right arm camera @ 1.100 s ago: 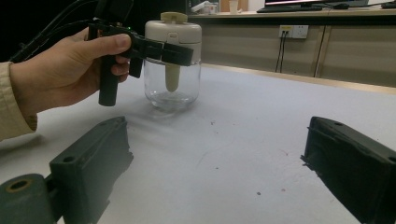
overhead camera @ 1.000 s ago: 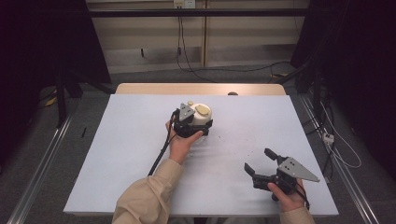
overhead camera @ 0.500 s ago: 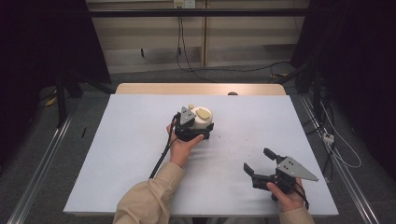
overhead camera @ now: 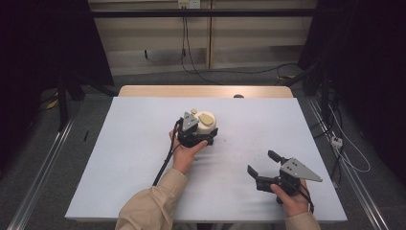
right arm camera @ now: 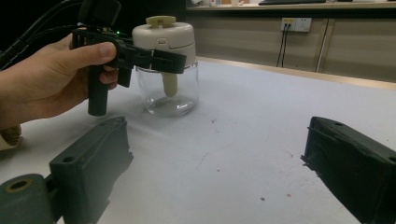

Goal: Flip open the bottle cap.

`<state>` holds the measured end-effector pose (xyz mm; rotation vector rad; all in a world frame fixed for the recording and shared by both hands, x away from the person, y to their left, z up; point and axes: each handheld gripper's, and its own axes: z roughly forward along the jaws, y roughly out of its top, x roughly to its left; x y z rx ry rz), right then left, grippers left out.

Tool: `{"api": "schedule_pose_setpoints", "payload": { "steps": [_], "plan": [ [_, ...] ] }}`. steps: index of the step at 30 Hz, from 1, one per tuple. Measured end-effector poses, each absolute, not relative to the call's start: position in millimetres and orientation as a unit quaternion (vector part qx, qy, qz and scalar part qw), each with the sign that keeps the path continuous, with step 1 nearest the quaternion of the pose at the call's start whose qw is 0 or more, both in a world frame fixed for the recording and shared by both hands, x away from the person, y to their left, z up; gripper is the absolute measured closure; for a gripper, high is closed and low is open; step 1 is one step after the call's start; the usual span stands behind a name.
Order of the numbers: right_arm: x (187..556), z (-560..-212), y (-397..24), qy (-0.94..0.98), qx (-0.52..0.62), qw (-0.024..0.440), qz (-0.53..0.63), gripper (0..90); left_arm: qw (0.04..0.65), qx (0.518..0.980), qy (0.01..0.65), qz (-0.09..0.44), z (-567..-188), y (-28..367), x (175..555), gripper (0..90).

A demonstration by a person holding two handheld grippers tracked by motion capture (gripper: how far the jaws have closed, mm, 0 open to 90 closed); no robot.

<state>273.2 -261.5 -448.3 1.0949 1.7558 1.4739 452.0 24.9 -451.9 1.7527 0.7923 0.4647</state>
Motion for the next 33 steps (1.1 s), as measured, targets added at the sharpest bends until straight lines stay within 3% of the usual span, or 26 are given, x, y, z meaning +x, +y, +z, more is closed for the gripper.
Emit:
{"api": "schedule_pose_setpoints", "payload": {
  "steps": [33],
  "plan": [
    [324.5,-429.1,-224.9,0.670,0.431,0.262,0.545,9.8,0.552,0.738,0.334,0.196,-452.8,26.0,450.8,6.7]
  ]
}}
